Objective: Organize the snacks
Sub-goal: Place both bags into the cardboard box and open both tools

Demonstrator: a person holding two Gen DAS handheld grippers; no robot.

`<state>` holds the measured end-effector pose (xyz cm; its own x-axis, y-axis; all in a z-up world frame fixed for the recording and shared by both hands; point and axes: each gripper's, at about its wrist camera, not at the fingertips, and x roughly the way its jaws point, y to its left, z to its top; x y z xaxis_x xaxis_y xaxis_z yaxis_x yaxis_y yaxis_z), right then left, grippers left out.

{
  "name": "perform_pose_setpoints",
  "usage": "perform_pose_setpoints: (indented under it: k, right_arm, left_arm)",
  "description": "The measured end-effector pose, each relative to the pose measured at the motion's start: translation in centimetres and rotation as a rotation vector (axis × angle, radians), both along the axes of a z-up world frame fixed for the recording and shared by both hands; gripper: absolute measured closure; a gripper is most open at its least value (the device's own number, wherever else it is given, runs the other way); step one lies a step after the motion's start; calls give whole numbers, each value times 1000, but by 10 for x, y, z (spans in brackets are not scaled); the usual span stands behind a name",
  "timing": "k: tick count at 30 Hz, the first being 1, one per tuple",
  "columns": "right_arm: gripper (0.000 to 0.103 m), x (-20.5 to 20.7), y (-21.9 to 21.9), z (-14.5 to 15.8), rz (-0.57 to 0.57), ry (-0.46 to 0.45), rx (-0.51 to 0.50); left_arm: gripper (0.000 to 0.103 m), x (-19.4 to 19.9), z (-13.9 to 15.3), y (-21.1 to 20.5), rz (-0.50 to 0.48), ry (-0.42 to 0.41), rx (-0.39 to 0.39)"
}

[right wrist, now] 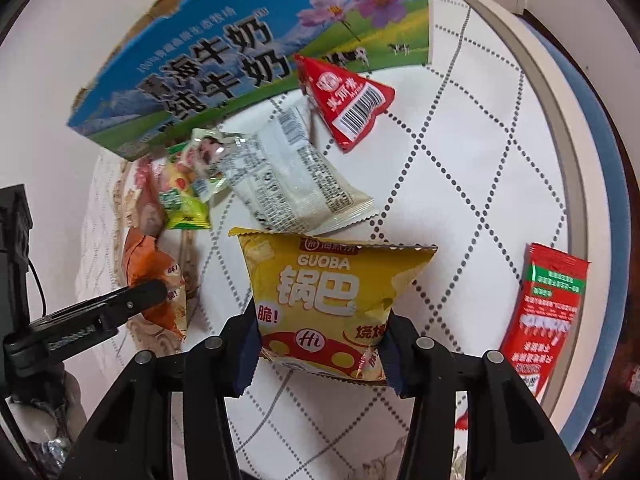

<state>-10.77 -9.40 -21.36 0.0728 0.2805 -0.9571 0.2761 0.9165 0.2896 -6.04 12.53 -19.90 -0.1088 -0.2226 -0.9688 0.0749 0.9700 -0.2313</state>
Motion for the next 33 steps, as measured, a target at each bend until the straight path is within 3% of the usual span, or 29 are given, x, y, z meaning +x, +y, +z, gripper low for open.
perform_pose_setpoints:
  k: [7, 12, 15, 18, 23, 29, 33]
  right_arm:
    - [51, 12, -15, 54, -39, -100, 66]
    - [51, 53, -29, 100, -28, -196, 78]
    - [51, 98, -33, 118, 18, -255, 23]
    - [51, 140, -38, 122, 53, -273, -28]
    - [51, 201, -50, 94, 103, -198, -74]
    - [51, 226, -58, 45, 132, -65, -72]
    - [51, 229, -68, 30, 134, -22, -67]
  left_arm:
    - [60, 32, 81, -33, -37, -125, -142]
    - [60, 92, 104, -43, -37, -203, -131]
    - [60, 128, 118, -57, -48, -239, -83]
    - [60, 168, 108, -76, -56, -216, -66]
    - [60, 220, 58, -104, -45, -81, -37]
    - [60, 231, 8, -120, -29, 65, -34]
    - [60, 230, -2, -124, -28, 91, -24]
